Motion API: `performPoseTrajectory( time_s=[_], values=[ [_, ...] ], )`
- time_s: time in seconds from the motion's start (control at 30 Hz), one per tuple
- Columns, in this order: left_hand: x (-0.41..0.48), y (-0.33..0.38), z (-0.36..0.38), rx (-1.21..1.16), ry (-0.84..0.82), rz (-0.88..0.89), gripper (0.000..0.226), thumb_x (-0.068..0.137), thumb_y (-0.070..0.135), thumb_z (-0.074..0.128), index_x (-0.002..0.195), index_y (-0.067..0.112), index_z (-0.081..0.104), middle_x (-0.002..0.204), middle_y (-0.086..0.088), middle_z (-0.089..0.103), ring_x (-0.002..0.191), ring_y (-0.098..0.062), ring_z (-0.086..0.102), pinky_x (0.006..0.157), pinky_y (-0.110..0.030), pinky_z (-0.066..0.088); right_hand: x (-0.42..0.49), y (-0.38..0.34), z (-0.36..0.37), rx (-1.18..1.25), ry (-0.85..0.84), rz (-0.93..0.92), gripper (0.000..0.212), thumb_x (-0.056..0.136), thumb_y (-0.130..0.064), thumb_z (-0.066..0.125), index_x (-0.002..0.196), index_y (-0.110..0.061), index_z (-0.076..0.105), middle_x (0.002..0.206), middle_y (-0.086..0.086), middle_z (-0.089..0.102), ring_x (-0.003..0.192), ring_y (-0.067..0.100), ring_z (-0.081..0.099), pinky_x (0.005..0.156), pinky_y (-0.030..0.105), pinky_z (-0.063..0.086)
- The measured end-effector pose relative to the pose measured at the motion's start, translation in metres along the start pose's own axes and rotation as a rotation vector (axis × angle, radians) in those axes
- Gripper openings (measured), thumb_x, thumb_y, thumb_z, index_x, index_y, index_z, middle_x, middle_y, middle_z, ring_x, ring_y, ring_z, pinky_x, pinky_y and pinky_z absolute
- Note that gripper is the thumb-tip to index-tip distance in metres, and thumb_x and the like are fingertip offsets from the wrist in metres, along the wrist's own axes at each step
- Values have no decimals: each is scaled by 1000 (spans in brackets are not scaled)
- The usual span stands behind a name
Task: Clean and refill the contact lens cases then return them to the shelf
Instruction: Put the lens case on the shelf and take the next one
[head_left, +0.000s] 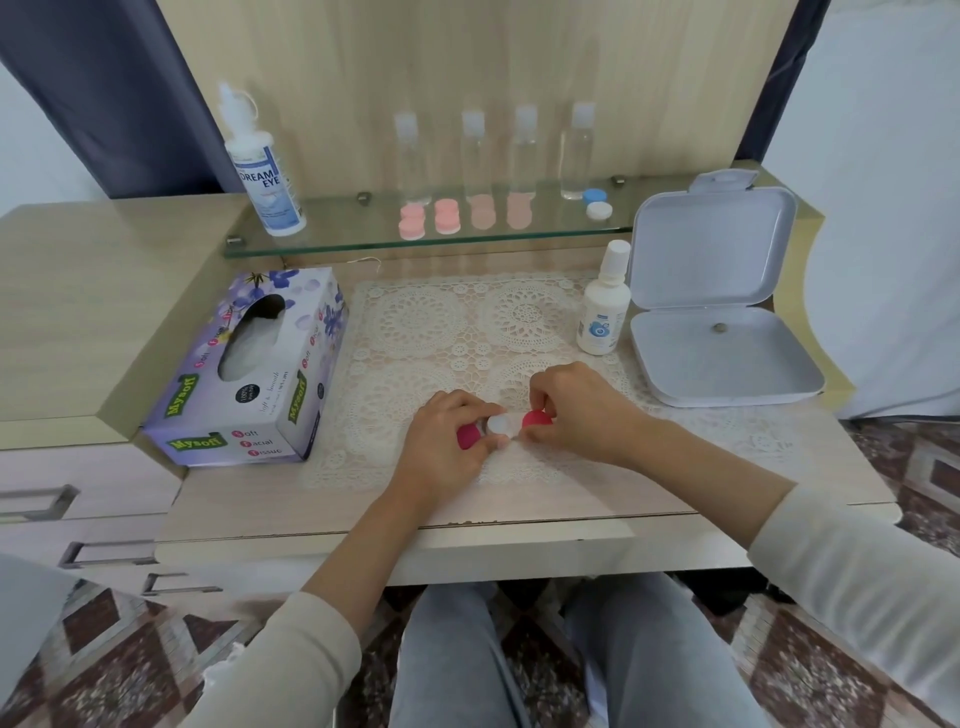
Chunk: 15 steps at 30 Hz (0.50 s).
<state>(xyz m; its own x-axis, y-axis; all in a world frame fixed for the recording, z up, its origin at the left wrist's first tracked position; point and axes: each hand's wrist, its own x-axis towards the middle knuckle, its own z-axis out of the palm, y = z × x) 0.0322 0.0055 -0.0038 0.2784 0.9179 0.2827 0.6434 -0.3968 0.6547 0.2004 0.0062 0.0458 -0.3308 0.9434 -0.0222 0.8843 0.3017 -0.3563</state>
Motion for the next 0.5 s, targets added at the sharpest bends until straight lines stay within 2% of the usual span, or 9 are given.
performPoseTrajectory(
  time_s=[0.07, 0.13, 0.2, 0.23, 0.33, 0.4, 0.5],
  values=[
    [0, -1, 0, 2, 3, -1, 28, 74, 22, 74, 101, 18, 70, 89, 9, 59, 88, -10, 50, 79, -7, 28, 1, 1, -1, 41, -14, -45, 9, 80, -9, 60, 90, -8, 62, 93, 6, 60, 78, 15, 47, 67, 24, 39],
    [0, -1, 1, -5, 7, -2, 27, 74, 23, 74, 100, 18, 71, 90, 6, 61, 87, -9, 50, 79, -7, 29, 1, 0, -4, 67, -36, -60, 27, 81, -7, 59, 107, -15, 63, 110, 1, 62, 84, 10, 49, 72, 19, 37],
    [1, -2, 1, -6, 9, 1, 27, 73, 22, 75, 99, 17, 71, 90, 3, 62, 87, -10, 50, 79, -9, 30, 0, -1, -5, 59, -44, -30, 48, 81, -15, 63, 127, -17, 52, 124, -3, 56, 99, 11, 52, 78, 18, 35],
    [0, -2, 1, -4, 11, 6, 27, 73, 22, 75, 99, 16, 71, 90, 3, 62, 87, -11, 50, 79, -10, 31, 0, -1, -5, 30, -48, 1, 53, 80, -22, 65, 130, -15, 48, 125, -1, 55, 105, 14, 51, 81, 21, 37],
    [0, -3, 2, 8, 14, 20, 27, 74, 22, 75, 99, 16, 71, 89, 3, 62, 87, -13, 52, 79, -14, 33, -1, -4, 1, -107, -58, 54, 42, 83, -38, 61, 111, -8, 54, 107, 5, 52, 97, 22, 51, 78, 28, 41],
    [0, -3, 2, 3, 10, 13, 27, 74, 23, 75, 101, 17, 70, 88, 7, 60, 88, -13, 52, 80, -15, 33, -2, -5, 5, -92, -41, 47, 27, 86, -30, 57, 100, -7, 55, 96, 6, 49, 92, 24, 52, 71, 28, 39],
    [0, -1, 1, -4, 11, 11, 28, 74, 22, 75, 101, 16, 70, 88, 10, 57, 88, -13, 52, 80, -14, 34, -2, -3, 6, 43, -15, 35, 20, 83, -13, 58, 102, -9, 61, 96, 6, 52, 90, 21, 50, 69, 23, 34]
  ],
)
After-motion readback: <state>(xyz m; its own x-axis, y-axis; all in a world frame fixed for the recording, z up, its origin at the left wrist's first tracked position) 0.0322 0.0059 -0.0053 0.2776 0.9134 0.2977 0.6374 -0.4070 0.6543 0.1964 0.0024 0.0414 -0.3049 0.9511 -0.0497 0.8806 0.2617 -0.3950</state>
